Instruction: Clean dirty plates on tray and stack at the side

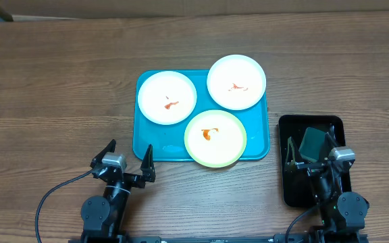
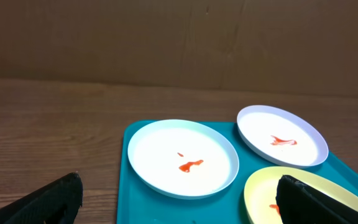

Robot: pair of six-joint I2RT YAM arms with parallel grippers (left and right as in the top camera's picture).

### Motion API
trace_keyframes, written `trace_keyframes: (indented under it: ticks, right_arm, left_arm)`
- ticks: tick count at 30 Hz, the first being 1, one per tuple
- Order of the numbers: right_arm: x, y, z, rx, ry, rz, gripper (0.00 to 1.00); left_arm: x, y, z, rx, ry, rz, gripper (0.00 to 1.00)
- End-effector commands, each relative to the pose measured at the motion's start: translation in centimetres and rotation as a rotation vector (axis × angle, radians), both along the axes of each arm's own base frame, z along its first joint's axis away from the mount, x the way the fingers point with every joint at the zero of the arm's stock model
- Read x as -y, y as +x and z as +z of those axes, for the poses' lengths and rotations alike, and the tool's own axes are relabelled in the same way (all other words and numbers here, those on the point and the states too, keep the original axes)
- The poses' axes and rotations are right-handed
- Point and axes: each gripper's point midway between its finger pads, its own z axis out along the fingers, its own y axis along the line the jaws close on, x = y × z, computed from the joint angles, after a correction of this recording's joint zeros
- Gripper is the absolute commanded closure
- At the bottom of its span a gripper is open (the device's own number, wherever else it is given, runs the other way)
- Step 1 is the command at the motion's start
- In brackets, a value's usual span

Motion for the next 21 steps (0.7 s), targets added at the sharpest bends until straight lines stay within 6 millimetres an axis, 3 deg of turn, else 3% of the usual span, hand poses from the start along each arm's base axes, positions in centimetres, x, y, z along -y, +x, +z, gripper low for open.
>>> trace_keyframes:
  ticks: [1,21]
  right_arm:
    - [0.3,0.04,-0.1,0.007,-0.004,-0.016,0.0]
    - [0.09,0.0,-0.01,0.003,0.044,-0.005,0.0]
  left_arm:
    - [-0.28,0.02,-0.02,0.002,-0.006,0.014,0.0]
    - [-0.27,0.02,-0.06,-0.015,-0.083,0.018,0.0]
